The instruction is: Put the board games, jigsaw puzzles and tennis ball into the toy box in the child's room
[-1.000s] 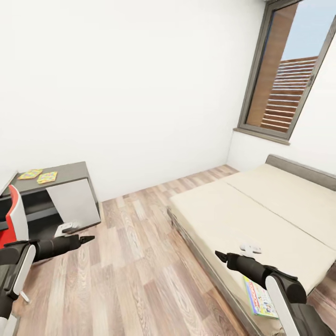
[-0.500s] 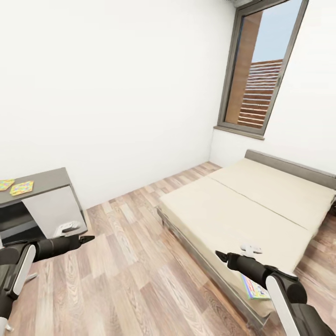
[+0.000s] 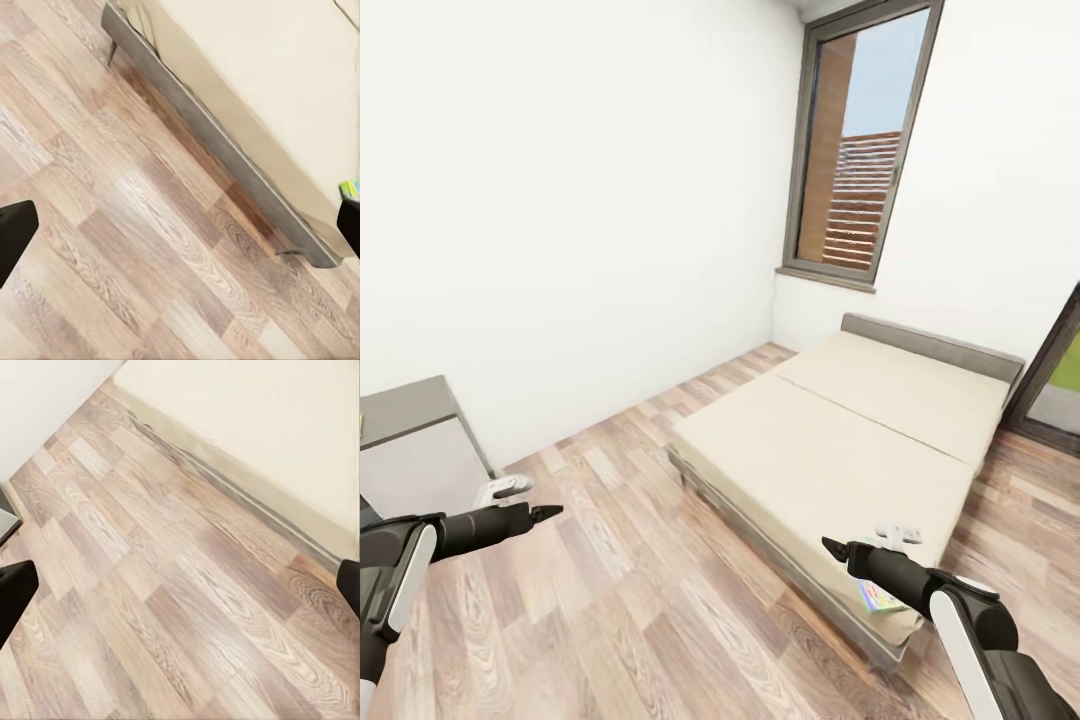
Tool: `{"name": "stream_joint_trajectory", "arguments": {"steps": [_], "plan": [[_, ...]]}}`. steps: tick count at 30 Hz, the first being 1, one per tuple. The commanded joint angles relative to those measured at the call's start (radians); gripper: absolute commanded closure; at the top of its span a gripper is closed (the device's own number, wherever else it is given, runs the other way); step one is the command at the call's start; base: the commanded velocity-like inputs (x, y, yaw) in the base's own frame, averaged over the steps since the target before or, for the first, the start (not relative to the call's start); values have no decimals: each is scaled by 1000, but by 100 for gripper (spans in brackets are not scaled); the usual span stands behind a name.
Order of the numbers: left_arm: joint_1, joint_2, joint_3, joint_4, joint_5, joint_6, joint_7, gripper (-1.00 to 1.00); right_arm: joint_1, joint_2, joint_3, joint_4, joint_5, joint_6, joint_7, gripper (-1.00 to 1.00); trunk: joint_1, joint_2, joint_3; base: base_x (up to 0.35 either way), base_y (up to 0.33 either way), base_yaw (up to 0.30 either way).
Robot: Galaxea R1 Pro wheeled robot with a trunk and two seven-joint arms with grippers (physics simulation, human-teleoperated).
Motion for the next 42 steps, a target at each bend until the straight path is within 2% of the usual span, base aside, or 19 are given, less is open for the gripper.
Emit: {"name": "stream_joint_trajectory", "arguments": {"steps": [1,42], "plan": [[-1,0,1,-1,8,8,2,-100,-1,0,-2,0,4,5,6,-100,1,-2,-2,0,28,-280],[-1,0,1,-1,8,8,2,-100,-1,0,-3,1,5,5,6,-100,1,-2,-2,0,10,-280]]}}
